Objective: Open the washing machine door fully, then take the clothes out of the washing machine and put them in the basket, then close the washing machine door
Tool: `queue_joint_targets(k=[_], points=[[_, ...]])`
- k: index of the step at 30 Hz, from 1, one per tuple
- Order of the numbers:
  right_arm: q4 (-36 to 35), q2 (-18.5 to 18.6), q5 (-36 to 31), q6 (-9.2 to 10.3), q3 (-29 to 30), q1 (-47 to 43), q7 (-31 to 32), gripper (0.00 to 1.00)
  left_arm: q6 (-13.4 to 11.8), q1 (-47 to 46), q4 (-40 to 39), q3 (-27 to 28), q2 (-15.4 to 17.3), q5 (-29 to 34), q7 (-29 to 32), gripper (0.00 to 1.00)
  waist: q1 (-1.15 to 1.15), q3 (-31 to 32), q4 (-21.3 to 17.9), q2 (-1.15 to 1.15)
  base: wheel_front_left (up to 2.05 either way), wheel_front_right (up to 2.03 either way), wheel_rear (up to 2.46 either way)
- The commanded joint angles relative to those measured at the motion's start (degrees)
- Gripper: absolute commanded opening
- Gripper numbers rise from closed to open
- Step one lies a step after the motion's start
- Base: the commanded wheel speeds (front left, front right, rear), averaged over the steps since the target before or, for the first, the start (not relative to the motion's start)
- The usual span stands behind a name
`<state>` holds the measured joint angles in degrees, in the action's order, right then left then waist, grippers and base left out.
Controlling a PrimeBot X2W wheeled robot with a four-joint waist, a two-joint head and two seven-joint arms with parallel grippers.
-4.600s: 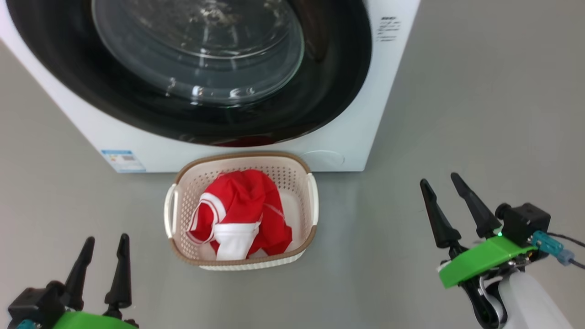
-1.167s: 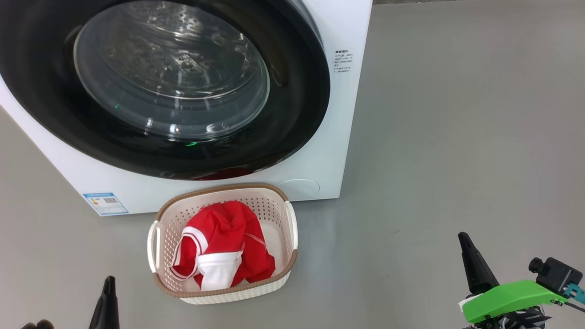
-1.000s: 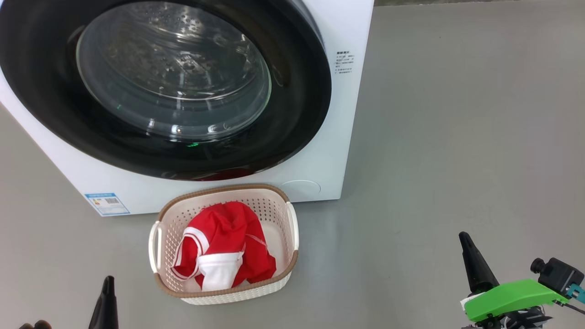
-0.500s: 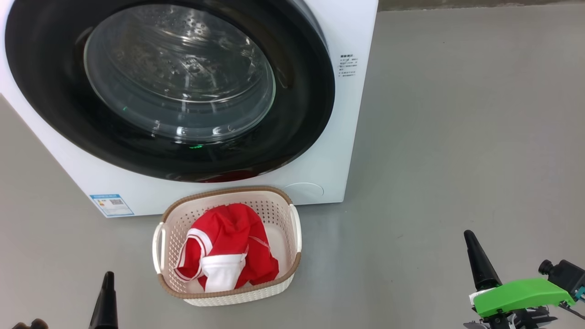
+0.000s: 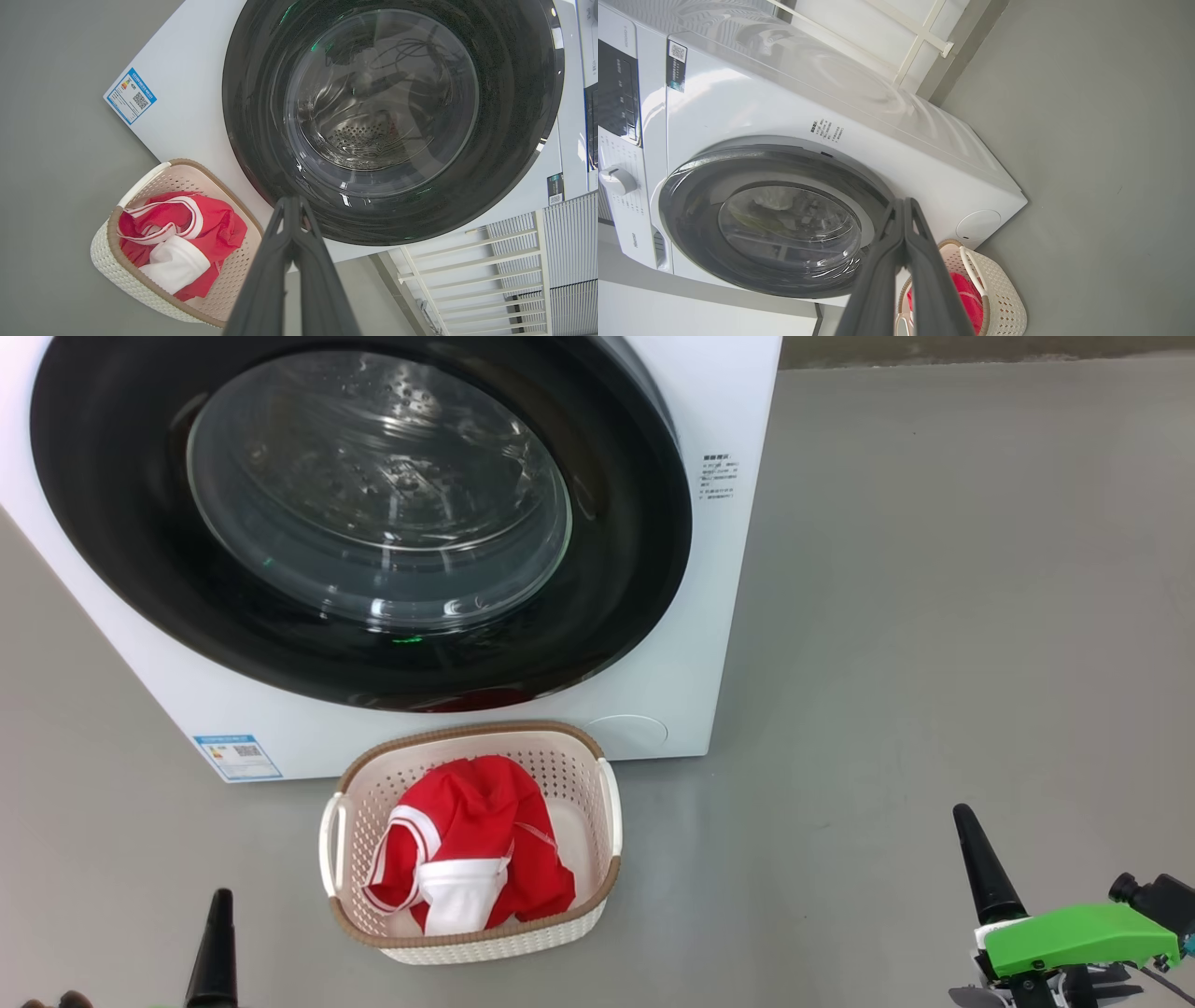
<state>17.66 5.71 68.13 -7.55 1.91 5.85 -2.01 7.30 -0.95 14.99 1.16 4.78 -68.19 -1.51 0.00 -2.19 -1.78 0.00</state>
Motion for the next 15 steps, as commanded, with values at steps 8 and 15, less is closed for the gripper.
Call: queue_joint_targets(k=[8, 15], points=[[-2.09, -0.22, 5.55, 0.04, 0.31, 0.47, 1.75, 0.0, 0.13, -3.15, -1.05, 2.19, 0.27, -5.43, 1.62, 0.0, 0.0, 0.4, 0.36, 0.0, 0.0, 0.0, 0.0], [-2.41, -0.61, 9.36, 0.04, 0.99, 0.43, 2.95, 0.0, 0.14, -3.55, -1.03, 2.7, -0.08, -9.21, 2.79, 0.0, 0.0, 0.72, 0.64, 0.0, 0.0, 0.0, 0.0]])
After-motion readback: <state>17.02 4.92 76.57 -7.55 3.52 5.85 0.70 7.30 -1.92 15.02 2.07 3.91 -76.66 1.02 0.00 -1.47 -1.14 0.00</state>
